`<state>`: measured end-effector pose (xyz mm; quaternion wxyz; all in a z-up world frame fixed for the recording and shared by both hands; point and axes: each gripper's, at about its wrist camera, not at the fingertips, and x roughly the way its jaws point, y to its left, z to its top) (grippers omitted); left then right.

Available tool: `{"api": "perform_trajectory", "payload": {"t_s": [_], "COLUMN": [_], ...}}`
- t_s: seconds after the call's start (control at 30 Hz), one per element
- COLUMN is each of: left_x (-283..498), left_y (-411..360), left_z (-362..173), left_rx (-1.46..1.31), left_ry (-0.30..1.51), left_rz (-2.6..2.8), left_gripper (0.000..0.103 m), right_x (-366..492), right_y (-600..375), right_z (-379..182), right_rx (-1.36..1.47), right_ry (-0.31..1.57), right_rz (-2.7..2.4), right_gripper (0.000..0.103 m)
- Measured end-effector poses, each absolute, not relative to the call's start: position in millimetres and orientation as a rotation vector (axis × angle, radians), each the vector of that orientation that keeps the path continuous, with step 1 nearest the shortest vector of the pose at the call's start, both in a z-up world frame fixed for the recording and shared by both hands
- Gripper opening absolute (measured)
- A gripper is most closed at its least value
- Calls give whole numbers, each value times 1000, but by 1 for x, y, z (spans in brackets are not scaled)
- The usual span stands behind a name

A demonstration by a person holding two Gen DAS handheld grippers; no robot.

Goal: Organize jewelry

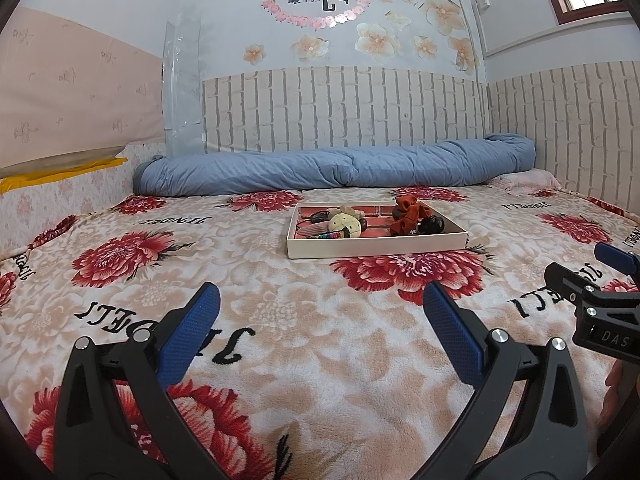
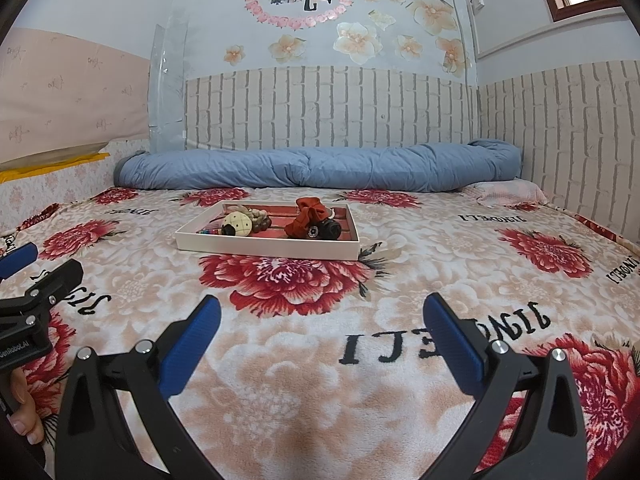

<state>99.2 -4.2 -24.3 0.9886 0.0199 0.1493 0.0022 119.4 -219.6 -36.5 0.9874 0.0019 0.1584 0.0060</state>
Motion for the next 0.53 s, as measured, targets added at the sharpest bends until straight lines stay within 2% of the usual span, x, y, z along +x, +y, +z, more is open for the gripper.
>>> {"api": "perform_trajectory", "payload": {"t_s": [0.53], "left_x": [99], "left_y": [-3], "left_z": [-24], "left_rx": [41], "left_ry": [302], "left_rz": [5], "left_gripper": [98], "right_x": [119], "right_y": [-220], "right_z": [-37], "right_rx": [3], "right_ry": [320], "right_rz": [11], "right_gripper": [99]}}
